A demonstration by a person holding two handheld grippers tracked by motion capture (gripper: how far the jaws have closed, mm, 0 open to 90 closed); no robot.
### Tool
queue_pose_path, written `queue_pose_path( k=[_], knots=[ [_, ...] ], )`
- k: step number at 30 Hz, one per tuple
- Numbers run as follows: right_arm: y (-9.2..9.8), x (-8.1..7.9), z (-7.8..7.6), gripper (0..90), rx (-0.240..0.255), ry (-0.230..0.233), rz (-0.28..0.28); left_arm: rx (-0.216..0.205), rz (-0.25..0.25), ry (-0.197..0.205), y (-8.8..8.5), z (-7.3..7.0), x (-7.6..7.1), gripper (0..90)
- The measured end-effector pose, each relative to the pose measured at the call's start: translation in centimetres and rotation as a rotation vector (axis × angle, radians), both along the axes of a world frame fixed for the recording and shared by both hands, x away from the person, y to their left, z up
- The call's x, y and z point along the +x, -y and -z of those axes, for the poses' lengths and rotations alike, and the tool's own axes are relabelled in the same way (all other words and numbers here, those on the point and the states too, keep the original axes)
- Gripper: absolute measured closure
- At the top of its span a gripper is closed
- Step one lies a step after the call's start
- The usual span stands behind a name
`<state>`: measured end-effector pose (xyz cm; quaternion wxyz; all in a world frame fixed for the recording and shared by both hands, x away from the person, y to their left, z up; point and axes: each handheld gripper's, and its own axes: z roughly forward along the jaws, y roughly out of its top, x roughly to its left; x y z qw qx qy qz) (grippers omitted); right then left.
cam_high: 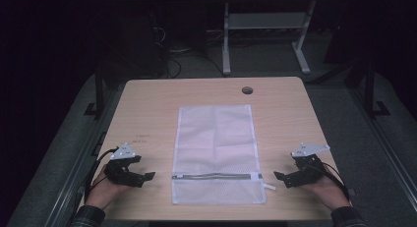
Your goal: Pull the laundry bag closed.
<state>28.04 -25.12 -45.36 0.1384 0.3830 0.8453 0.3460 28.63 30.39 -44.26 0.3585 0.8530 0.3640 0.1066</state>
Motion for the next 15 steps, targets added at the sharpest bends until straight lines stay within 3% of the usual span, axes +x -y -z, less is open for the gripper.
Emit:
queue_pose_path(
  k=[8, 15],
  knots=[
    [-0.9, -0.2, -0.3, 3.9, 0.009, 0.001, -0.041, 0.002, 0.023, -0.003, 0.6, -0.4, -0.6, 11.6],
    [-1.6, -0.3, -0.2, 4.1, 0.01, -0.009, -0.086, -0.014, 0.009, 0.0, 0.8, -0.9, -1.1, 11.8]
  ],
)
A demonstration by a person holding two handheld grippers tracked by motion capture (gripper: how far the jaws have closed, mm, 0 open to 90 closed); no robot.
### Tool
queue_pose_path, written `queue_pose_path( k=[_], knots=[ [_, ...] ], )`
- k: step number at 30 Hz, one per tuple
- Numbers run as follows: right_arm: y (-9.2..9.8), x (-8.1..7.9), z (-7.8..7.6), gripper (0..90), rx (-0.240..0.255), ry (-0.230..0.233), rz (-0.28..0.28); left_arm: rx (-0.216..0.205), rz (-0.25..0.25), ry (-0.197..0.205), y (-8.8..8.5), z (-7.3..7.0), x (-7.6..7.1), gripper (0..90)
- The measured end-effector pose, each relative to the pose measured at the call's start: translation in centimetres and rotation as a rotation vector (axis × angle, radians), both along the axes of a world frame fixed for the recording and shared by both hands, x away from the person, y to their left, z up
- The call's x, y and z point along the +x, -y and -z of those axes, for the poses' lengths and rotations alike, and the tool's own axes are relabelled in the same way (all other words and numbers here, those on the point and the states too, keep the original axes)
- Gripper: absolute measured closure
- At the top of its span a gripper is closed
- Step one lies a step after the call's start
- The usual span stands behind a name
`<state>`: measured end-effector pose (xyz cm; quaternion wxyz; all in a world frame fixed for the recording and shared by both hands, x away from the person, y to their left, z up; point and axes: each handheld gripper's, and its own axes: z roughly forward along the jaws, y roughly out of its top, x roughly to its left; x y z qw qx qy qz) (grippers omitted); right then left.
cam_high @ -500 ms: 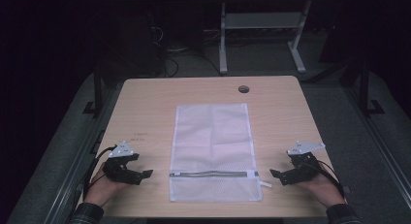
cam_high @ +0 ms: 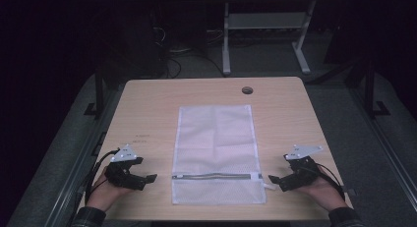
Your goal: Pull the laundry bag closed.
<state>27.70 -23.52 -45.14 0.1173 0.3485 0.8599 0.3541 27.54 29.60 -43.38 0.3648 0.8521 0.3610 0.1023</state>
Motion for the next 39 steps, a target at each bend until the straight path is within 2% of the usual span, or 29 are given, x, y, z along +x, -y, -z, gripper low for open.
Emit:
queue_pose_path(
  k=[7, 9, 17, 32, 39],
  knots=[
    [-0.9, -0.2, -0.4, 4.5, 0.022, 0.0, -0.033, 0.016, 0.022, -0.016, 0.3, 0.4, -0.4, 12.0],
    [-1.5, -0.1, -0.7, 4.6, 0.028, 0.013, -0.041, 0.022, 0.03, -0.023, 0.4, 0.5, -0.4, 12.1],
    [-3.3, 0.1, -1.1, 5.0, 0.046, 0.015, -0.098, 0.036, 0.044, -0.017, 0.6, 0.2, -0.2, 12.5],
    [-6.6, 0.4, -1.7, 5.8, 0.058, 0.024, -0.18, 0.038, 0.053, -0.028, 0.9, 0.4, -0.3, 12.5],
    [-8.1, 0.8, -1.5, 6.2, 0.069, 0.009, -0.229, 0.031, 0.048, -0.03, 0.7, 0.4, -0.3, 12.5]
  ],
)
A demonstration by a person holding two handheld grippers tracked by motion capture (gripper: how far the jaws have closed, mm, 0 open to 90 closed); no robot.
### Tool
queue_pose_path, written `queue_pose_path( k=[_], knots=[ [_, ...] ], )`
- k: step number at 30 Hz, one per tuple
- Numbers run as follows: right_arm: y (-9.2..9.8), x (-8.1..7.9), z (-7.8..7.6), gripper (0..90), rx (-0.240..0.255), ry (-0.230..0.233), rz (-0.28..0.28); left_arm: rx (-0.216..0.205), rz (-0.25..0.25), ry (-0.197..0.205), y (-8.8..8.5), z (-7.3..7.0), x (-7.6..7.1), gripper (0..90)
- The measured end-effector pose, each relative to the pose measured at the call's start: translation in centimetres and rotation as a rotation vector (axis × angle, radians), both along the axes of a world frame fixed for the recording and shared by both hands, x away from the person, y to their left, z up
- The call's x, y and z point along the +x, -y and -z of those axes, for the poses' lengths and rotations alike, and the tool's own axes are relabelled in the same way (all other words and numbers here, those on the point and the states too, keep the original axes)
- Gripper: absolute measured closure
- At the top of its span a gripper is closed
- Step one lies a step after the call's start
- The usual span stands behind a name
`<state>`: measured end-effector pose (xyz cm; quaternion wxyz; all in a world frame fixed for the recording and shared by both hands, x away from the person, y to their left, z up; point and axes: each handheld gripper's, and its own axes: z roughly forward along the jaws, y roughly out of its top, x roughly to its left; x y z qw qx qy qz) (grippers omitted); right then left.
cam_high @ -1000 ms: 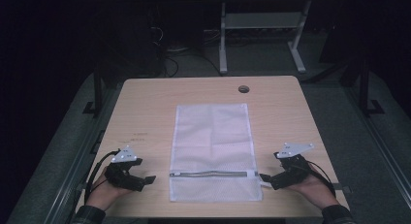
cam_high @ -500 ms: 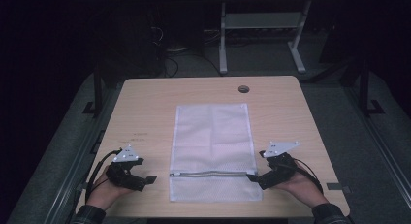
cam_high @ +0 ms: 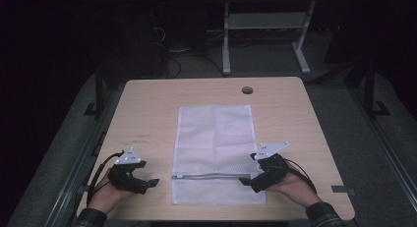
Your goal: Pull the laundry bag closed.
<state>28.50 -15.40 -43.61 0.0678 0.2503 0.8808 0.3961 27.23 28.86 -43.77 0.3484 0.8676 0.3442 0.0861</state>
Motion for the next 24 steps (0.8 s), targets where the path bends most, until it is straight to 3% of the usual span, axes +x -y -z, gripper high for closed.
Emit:
queue_pose_path(
  k=[9, 17, 20, 24],
  knots=[
    [-1.7, 0.2, -0.2, 6.5, -0.005, 0.004, -0.051, -0.003, -0.005, -0.004, -0.2, 0.1, -0.1, 12.5],
    [-3.7, 0.6, -0.4, 13.0, -0.014, 0.004, -0.119, 0.001, -0.008, -0.001, -0.4, 0.1, 0.0, 12.5],
    [-4.2, 0.7, -0.4, 13.8, 0.006, -0.008, -0.136, 0.001, -0.009, -0.004, -0.4, 0.1, 0.0, 12.5],
    [-4.9, 1.0, -0.4, 14.8, -0.004, -0.017, -0.164, 0.005, -0.009, -0.004, -0.5, 0.1, 0.1, 12.5]
  ],
)
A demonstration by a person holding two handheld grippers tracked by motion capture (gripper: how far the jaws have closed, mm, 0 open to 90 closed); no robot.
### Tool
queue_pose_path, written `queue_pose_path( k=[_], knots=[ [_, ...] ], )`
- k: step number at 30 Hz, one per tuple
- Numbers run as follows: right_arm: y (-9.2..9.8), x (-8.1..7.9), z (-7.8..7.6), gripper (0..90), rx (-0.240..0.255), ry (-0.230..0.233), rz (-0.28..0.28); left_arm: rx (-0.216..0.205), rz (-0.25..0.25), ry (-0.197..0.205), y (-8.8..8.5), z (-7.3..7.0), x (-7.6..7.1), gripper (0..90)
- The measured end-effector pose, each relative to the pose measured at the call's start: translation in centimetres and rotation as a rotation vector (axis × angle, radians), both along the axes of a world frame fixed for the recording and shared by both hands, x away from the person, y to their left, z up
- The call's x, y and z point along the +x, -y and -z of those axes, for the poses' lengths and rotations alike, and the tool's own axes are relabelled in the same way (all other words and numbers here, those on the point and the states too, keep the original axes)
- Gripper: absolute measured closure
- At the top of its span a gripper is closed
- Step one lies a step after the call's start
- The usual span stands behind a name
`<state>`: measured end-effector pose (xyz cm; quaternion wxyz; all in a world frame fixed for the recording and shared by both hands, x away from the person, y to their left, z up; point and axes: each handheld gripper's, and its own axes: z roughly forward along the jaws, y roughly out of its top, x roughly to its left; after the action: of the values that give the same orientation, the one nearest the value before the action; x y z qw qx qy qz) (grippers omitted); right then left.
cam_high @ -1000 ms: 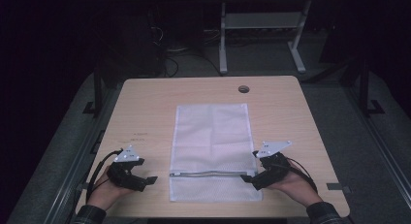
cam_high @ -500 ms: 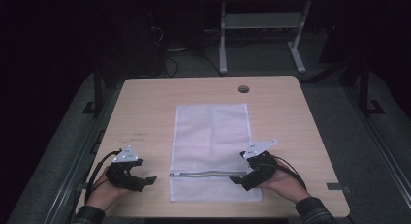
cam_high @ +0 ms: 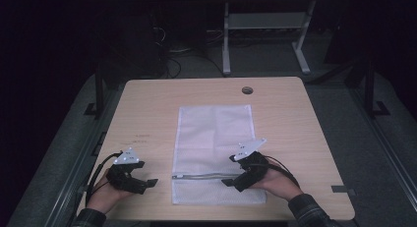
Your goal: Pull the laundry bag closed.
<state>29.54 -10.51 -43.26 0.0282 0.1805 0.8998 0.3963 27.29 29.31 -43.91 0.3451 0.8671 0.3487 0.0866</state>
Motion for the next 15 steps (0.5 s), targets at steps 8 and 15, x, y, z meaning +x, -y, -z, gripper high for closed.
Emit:
queue_pose_path(
  k=[8, 15],
  knots=[
    [-1.8, 0.4, -0.2, 17.1, -0.004, -0.012, -0.035, 0.003, 0.001, -0.001, -0.1, 0.1, 0.0, 12.6],
    [-3.4, 0.6, -0.3, 27.1, 0.007, -0.013, -0.073, 0.003, 0.001, 0.0, -0.1, 0.0, 0.1, 12.7]
  ],
)
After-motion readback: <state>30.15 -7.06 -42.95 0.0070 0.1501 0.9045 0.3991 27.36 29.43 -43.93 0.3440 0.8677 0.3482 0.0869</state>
